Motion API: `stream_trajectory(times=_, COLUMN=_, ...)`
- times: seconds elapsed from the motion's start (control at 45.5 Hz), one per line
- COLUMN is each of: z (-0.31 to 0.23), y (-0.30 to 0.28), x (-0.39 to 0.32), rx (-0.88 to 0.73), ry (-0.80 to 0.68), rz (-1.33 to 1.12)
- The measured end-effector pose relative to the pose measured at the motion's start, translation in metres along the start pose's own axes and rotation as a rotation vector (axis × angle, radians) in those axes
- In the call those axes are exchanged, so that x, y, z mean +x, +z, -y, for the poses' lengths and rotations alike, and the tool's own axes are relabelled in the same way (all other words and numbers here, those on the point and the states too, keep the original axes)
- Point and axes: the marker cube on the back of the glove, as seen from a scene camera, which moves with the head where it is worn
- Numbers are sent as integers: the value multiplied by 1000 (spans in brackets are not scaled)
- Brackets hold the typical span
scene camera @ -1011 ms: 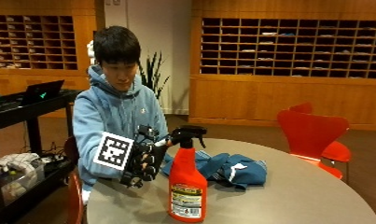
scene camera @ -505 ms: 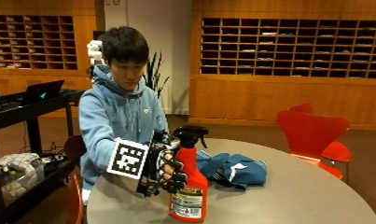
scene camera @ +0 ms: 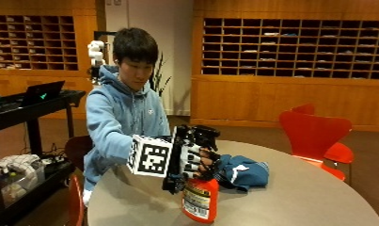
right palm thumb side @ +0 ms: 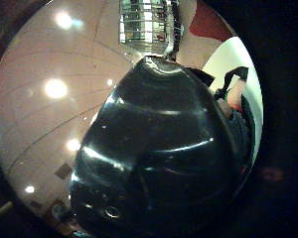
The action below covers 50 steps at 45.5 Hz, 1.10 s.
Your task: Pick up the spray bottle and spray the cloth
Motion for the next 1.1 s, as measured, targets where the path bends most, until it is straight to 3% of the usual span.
stream_trajectory(times=0.22, z=2, y=7, x=-2, rx=-208, ry=8, rz=10)
stream_trajectory(times=0.439, z=-12, y=5, x=-3, rx=-10, ry=139, rz=78)
stream_trajectory(times=0.813, z=1, y=14, x=-12, rx=57, ry=6, rz=-60)
stream_trajectory(times=1.099, z=0, y=29, x=-42, rx=-297, ry=-156, rz=-292)
